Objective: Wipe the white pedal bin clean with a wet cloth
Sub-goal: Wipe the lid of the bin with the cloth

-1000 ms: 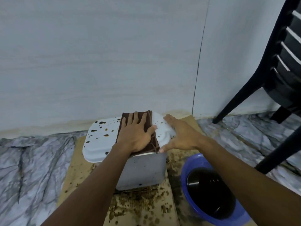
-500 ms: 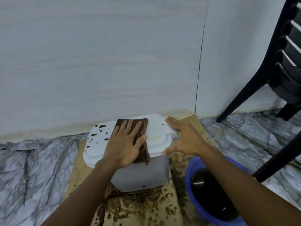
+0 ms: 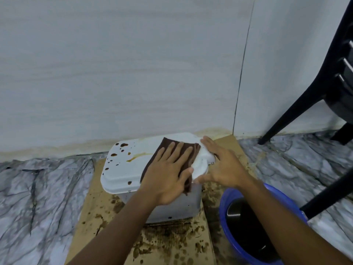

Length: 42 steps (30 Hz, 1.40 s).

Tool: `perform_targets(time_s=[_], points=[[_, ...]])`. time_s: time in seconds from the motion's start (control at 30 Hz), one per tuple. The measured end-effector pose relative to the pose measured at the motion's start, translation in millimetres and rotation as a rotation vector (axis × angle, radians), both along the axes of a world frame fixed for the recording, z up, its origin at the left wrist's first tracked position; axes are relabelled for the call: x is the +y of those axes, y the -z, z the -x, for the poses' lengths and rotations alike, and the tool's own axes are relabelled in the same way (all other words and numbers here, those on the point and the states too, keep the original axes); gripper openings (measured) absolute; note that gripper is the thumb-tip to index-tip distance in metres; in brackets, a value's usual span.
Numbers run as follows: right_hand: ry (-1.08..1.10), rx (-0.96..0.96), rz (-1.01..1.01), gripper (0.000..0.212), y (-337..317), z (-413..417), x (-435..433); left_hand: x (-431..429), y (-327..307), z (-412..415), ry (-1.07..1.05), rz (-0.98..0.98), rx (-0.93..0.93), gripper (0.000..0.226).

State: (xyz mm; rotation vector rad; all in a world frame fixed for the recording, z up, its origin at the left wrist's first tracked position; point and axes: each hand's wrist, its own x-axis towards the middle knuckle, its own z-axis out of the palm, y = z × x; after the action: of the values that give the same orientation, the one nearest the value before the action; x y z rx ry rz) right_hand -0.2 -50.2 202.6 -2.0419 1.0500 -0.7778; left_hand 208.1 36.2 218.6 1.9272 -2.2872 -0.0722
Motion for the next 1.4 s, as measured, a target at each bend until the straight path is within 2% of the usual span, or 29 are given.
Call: perform_targets(time_s=[0.2,0.33,0.43,0.53,0.67,0.83,0.93,1.0,1.17,1.3,1.4], points=[[0.018,-0.04,-0.048,0.136,3,-3,0,-3,-5,-54,-0.236,-0.073,0.045,0.069],[0.031,-0.037,-0.056,0.14,4,-3,0,-48,-14,-26,-0.319,-0.14,0.045,0.066],[0.022,-0.041,-0.069,0.133,3,-1,0,-63,-18,15,-0.239,-0.152,0.06,0.064],[0.011,-0.061,-0.072,0.123,5,2,-1,-44,-11,34,-0.111,-0.085,0.053,0.061],[0.015,-0.062,-0.104,0.138,4,0,2,0,2,10,0.019,0.015,-0.001,0.062],[0.027,-0.057,-0.124,0.142,4,-1,4,1,-2,-39,-0.183,-0.016,0.036,0.071],[0.014,-0.075,-0.188,0.142,4,1,4,-30,-9,-24,-0.292,-0.075,0.038,0.067],[-0.005,-0.107,-0.224,0.137,3,4,3,-48,-13,5,-0.274,-0.09,0.022,0.064],[-0.051,-0.171,-0.251,0.105,-2,11,3,-42,-9,47,-0.086,-0.04,0.007,0.062],[-0.027,-0.165,-0.239,0.099,0,10,2,-8,0,17,0.032,0.036,-0.033,0.067],[-0.02,-0.186,-0.247,0.096,3,6,1,0,-1,-13,-0.05,0.024,-0.009,0.074]])
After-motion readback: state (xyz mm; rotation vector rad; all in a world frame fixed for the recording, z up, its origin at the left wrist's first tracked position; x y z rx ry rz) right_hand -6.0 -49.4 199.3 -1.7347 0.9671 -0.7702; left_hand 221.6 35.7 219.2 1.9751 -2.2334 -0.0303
